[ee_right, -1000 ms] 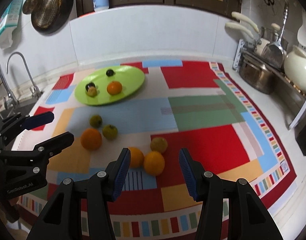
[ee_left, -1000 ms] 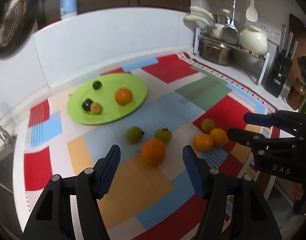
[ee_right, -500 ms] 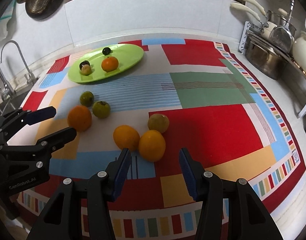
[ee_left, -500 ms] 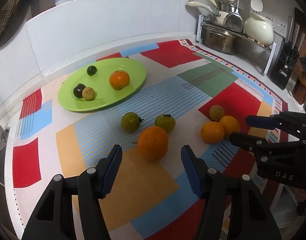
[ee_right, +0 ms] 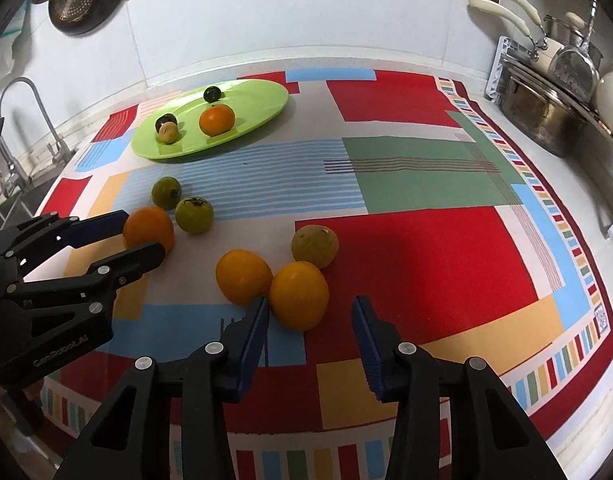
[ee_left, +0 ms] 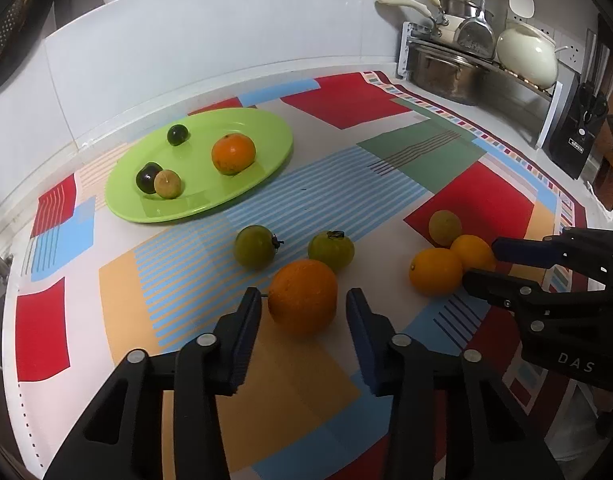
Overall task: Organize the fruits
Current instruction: 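Grasp a large orange with the left tool while the right tool grasps another orange, then carry the orange in the left tool while the right tool carries its orange over the plate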
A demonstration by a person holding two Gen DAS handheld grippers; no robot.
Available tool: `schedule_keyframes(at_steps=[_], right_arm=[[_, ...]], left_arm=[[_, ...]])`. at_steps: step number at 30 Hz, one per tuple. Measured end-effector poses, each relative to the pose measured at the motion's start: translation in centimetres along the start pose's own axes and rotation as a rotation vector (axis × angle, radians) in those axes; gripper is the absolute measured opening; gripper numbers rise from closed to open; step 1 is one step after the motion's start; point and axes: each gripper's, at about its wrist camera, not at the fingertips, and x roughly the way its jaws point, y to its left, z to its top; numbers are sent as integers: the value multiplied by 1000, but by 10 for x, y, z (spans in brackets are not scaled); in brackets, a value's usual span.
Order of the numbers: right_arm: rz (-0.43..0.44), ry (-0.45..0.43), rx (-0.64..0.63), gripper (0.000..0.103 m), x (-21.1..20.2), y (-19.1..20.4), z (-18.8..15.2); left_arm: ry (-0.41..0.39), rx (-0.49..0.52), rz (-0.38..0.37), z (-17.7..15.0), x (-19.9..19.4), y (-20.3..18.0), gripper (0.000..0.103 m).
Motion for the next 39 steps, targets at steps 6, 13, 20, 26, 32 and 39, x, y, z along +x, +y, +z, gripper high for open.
schedule_keyframes(at_steps=[6,13,20,26,32,39], right_arm=[[9,-2,-14,40,2,1,1],[22,-3,-11,33,4,-1,0],[35,-23,-7,33,-7,-2,-2],[55,-64,-27,33,-24,0,2],[88,-107,-50,33,-41,4,10],[142,-156,-83,33,-58,9,22]], left_arm=[[21,-9,12,-2,6,-1,37],[23,-18,8,-4,4,-3,36],[5,-14,2,-3,-10,-10,36],[-18,-31,3,0,-27,-13,36],[-49,-58,18,5,-48,-13,36],[-101,-80,57,14,-73,-11,36]])
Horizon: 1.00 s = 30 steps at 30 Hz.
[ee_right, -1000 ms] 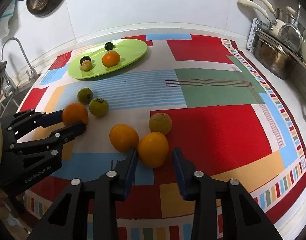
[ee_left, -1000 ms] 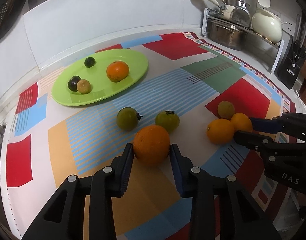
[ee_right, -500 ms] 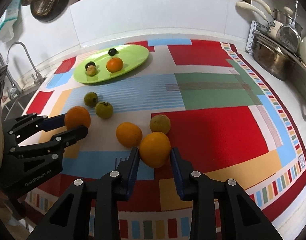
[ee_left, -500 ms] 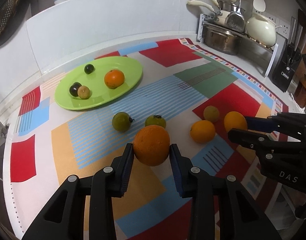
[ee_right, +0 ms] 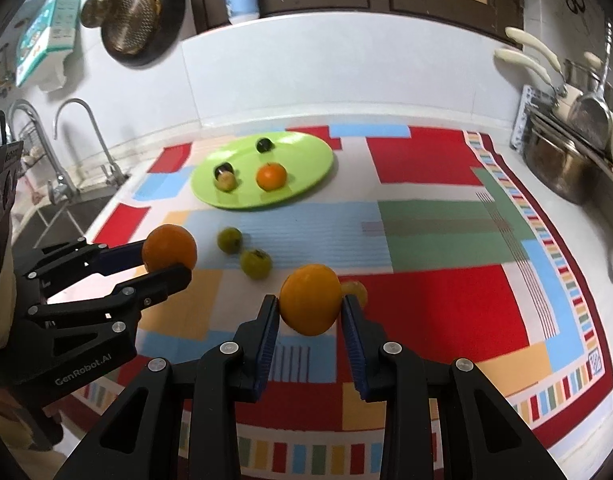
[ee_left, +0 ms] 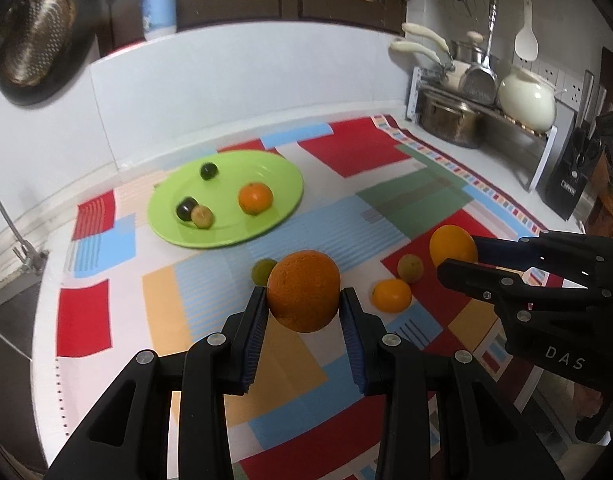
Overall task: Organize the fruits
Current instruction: 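Carry the orange in the left tool while the right tool carries its orange over the plate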
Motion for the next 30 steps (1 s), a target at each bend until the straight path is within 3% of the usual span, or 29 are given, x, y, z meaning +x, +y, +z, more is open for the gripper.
schedule_keyframes(at_steps=[13,30], right_arm=[[80,-78,-62,33,-12,10,33],[144,-136,-103,33,8,14,100]], left_arm=[[-106,-19,59,30,-27,11,36],[-161,-37,114,79,-17,39,36]])
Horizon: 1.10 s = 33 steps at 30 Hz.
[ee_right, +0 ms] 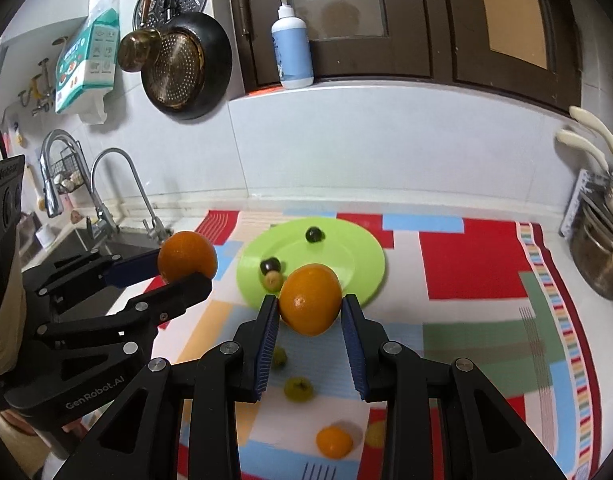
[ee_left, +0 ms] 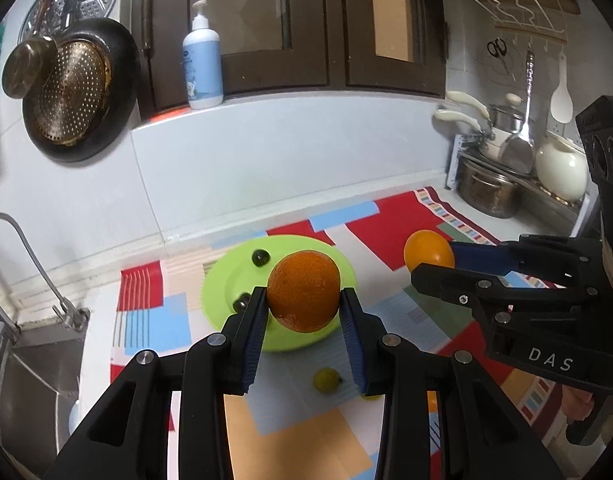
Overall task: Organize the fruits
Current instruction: 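Carry the orange in the left tool while the right tool carries its orange over the plate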
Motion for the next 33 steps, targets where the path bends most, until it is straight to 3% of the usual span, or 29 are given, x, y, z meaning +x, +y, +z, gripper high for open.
schedule_keyframes(at_steps=[17,33], right_arm=[[54,42,-15,33,63,-6,56],[52,103,-28,33,124,-18,76]], left_arm=[[24,-28,31,31,43,31,36],[84,-51,32,39,102,56,36]])
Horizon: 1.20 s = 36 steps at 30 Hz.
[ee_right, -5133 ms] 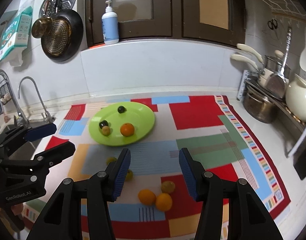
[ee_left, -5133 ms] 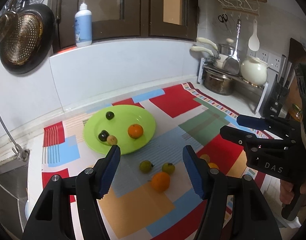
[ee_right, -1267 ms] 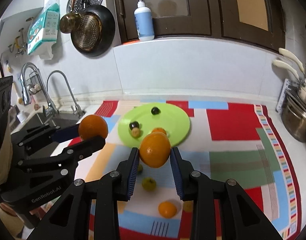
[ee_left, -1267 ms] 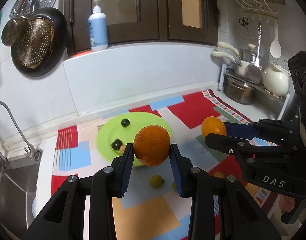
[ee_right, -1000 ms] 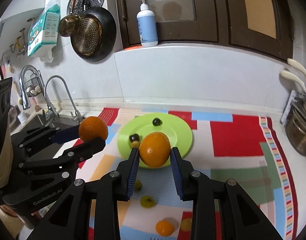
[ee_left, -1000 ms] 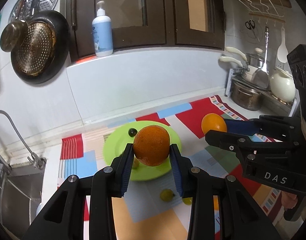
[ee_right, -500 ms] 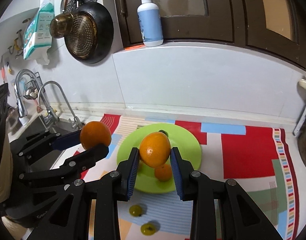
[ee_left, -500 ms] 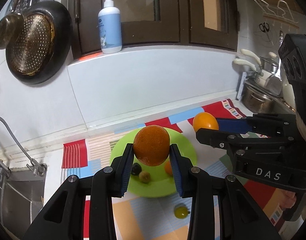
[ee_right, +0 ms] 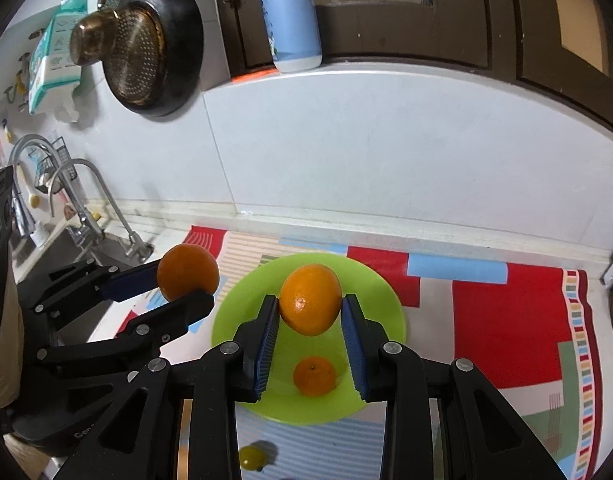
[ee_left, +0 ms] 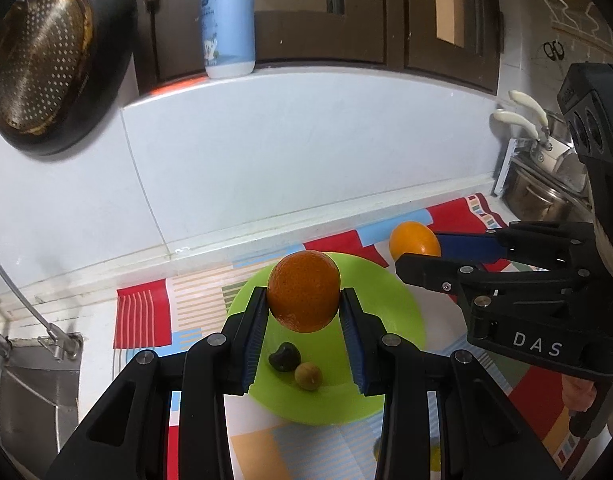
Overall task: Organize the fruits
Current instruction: 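Carry the orange in the left tool while the right tool carries its orange over the plate, then open the left tool onto the plate while the right tool releases its orange there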
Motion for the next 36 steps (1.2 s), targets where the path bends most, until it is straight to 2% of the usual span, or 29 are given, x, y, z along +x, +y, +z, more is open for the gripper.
schedule_keyframes(at_steps=[25,36], right_arm=[[17,211,-18,33,110,-27,10],[19,268,2,33,134,-33,6]], left_arm=[[156,-7,-34,-8,99,24,36],[201,-21,-55,-8,122,28,36]])
